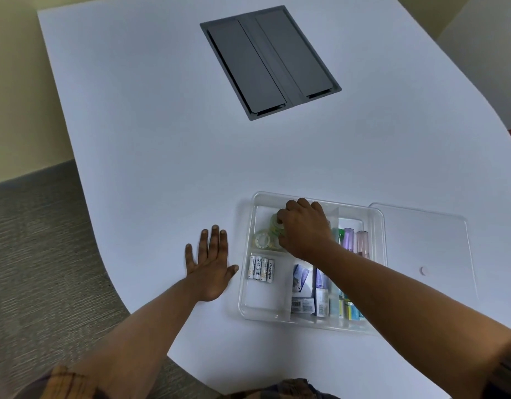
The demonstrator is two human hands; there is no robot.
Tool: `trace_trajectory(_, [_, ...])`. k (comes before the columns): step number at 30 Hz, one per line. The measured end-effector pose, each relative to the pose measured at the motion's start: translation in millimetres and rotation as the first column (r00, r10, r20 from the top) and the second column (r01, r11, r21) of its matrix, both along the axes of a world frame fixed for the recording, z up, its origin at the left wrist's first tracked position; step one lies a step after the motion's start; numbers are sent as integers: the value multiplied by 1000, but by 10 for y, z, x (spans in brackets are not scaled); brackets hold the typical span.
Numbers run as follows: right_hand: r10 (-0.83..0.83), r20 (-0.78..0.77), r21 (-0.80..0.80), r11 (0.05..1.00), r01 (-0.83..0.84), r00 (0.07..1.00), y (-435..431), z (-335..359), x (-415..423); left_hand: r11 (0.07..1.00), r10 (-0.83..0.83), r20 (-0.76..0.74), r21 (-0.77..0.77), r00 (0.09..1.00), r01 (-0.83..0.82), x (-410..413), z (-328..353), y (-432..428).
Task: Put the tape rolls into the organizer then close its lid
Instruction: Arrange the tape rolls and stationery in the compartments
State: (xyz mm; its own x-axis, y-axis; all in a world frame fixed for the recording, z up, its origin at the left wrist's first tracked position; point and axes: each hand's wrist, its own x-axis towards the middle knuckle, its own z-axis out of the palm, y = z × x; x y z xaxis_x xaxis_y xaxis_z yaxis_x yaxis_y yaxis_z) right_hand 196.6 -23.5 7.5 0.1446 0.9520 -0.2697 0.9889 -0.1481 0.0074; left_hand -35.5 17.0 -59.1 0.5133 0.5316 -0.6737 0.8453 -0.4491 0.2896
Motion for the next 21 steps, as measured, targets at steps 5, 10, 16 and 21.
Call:
trace_trajectory(5, [20,16,-18,1000,-20,1000,16,-4,-7,1000,12,-6,-7,1000,-12,27,6,4])
trace_trajectory(10, [6,35,-57,998,-4,999,-11,-14,-8,1000,10,-13,-17,1000,-10,29,16,16])
trace_trajectory(16, [33,57,-75,997,-28,998,-26,-52,-14,999,3,-10,-33,1000,-3,29,24,22])
trace_trajectory(21, [51,105,-29,998,-48,993,37,-41,-33,1000,5,-11,-22,1000,-5,19,-13,24])
